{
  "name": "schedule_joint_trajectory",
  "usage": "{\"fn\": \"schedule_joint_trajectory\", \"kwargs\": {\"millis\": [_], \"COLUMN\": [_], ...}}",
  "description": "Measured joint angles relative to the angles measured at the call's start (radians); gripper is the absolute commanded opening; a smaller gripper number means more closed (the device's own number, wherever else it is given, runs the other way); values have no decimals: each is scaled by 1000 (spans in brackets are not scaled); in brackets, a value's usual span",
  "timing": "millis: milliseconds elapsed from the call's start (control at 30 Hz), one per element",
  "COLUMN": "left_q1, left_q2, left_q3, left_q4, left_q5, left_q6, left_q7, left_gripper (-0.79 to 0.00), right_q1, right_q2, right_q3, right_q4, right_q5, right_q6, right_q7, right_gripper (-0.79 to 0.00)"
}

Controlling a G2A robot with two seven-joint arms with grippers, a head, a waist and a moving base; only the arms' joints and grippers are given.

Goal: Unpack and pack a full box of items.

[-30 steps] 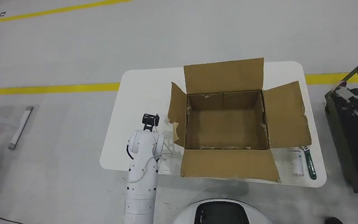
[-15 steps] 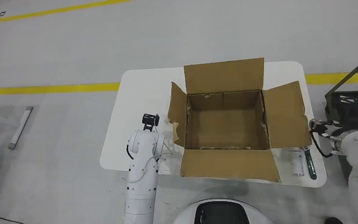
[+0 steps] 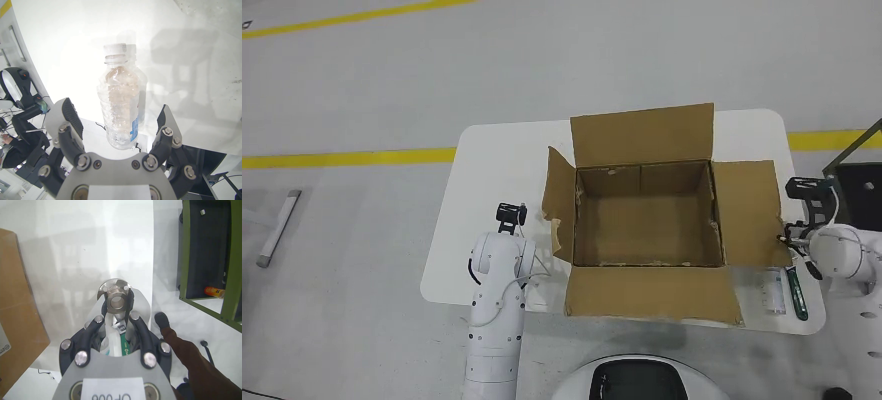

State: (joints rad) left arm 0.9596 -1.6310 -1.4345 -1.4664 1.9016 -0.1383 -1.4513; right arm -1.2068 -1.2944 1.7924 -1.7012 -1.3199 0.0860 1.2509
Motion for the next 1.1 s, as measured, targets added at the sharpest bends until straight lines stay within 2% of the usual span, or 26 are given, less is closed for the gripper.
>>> {"fn": "schedule_joint_trajectory", "kwargs": {"millis": [200,233,367,433,667,867,967,1033,1100], "left_q1": [0,0,0,0,0,0,0,0,0], "left_q2": [0,0,0,0,0,0,0,0,0], "left_q3": [0,0,0,0,0,0,0,0,0], "left_q4": [0,0,0,0,0,0,0,0,0], "left_q5": [0,0,0,0,0,0,0,0,0], "left_q6": [0,0,0,0,0,0,0,0,0], "left_q7": [0,0,0,0,0,0,0,0,0], "left_gripper": [0,0,0,0,0,0,0,0,0], "right_q1": [16,20,30,36,48,34,-12,-65,-115], "right_q2": [5,6,8,10,14,17,17,16,13], "right_q3": [-6,-10,-21,-27,-42,-39,-3,29,52], "right_q4": [21,26,47,60,67,20,-71,-147,-213], "right_q5": [9,9,6,6,5,22,61,87,95], "right_q6": [1,0,1,3,11,24,38,57,76], "right_q7": [-7,-8,-12,-14,-10,-27,-100,-188,-275], "right_gripper": [-782,-739,-650,-573,-496,-517,-570,-785,-785]}}
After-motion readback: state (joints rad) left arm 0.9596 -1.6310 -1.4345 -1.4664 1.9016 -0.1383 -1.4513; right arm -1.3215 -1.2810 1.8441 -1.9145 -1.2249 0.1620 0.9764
